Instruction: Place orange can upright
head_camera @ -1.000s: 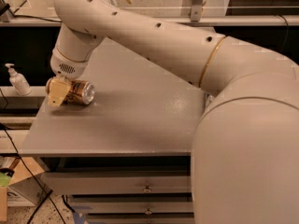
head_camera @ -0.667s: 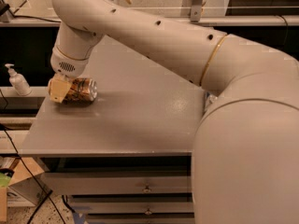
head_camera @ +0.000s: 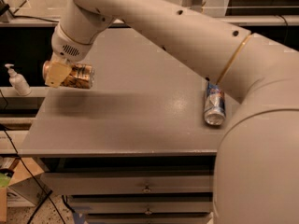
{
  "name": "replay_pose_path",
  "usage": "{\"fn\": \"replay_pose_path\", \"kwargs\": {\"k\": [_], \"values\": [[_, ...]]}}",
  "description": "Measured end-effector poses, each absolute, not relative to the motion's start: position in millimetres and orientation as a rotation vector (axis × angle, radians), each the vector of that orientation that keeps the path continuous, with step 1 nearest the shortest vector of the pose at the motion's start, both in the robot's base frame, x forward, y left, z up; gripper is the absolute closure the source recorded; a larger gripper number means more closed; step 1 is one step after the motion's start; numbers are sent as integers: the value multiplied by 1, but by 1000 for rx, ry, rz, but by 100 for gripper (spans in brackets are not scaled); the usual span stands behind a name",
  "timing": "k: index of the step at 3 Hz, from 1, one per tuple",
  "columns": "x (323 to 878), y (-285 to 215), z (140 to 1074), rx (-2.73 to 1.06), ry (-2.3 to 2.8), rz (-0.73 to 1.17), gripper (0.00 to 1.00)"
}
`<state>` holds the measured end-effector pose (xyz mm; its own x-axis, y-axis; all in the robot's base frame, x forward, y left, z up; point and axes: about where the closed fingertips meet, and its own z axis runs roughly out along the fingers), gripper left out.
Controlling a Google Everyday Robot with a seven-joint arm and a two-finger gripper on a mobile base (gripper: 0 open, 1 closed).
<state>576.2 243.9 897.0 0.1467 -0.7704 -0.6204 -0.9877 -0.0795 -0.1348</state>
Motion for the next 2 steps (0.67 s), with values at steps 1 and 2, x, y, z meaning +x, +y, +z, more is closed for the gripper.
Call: {"fn": "replay_pose_path", "kwargs": {"k": [1,2], "values": [[582,236,934,-1814,1501,619,100],[583,223,955,-1724,1413,684,100]]}}
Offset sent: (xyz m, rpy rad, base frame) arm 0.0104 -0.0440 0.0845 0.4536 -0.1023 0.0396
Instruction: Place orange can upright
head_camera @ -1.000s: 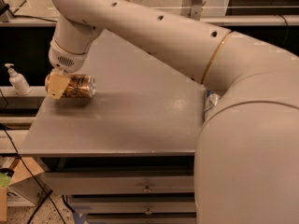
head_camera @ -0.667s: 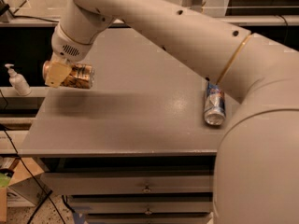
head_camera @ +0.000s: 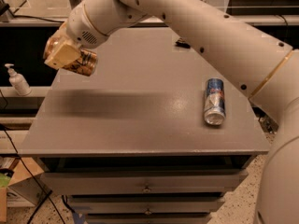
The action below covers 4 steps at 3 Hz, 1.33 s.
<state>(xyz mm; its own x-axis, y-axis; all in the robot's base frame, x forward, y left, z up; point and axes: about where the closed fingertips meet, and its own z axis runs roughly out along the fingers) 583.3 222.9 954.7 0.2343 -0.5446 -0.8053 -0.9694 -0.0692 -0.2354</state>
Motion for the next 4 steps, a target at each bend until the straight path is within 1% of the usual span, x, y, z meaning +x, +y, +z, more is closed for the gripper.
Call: {"fn": "replay_pose_path", "kwargs": {"k": [1,2,4], "values": [[579,211,962,-1658,1381,726,100],[579,207,964,-1647,1380,729,100],[577,199,942,-1536,1420,829,100]]}}
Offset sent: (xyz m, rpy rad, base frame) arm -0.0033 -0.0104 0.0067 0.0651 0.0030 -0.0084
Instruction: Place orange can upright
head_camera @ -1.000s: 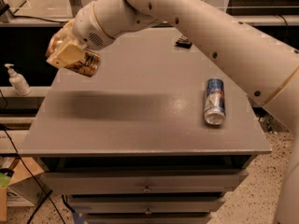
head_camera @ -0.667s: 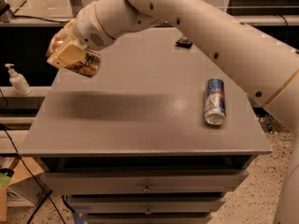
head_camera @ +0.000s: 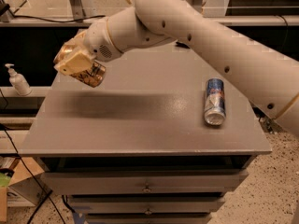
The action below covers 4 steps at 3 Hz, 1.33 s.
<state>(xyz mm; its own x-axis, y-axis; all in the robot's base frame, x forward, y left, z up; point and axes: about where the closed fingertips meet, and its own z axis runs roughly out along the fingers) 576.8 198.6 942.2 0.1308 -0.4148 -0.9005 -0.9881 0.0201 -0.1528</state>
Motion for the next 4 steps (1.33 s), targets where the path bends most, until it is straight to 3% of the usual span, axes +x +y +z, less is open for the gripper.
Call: {"fn": "replay_pose_path", "kwargs": {"k": [4], "values": [[550,140,937,-1207,1388,881,100]]}}
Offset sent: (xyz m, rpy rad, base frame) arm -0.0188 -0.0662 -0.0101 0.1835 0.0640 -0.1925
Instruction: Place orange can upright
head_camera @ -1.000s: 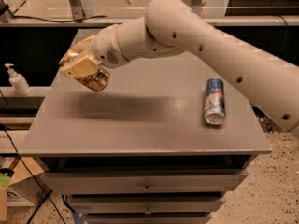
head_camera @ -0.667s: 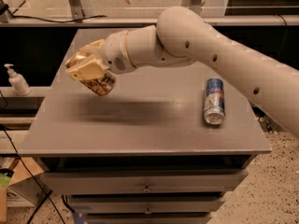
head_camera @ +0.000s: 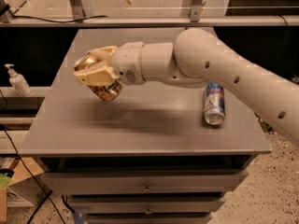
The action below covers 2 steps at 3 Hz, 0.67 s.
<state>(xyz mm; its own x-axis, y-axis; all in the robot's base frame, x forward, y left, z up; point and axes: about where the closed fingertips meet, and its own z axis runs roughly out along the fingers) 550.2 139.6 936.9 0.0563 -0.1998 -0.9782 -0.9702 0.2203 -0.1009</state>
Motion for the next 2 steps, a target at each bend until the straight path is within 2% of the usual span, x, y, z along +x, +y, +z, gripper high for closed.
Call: {"fn": "replay_pose_path", "kwargs": {"k": [2], "values": [[541,146,949,-1166,1251,910,100]]}}
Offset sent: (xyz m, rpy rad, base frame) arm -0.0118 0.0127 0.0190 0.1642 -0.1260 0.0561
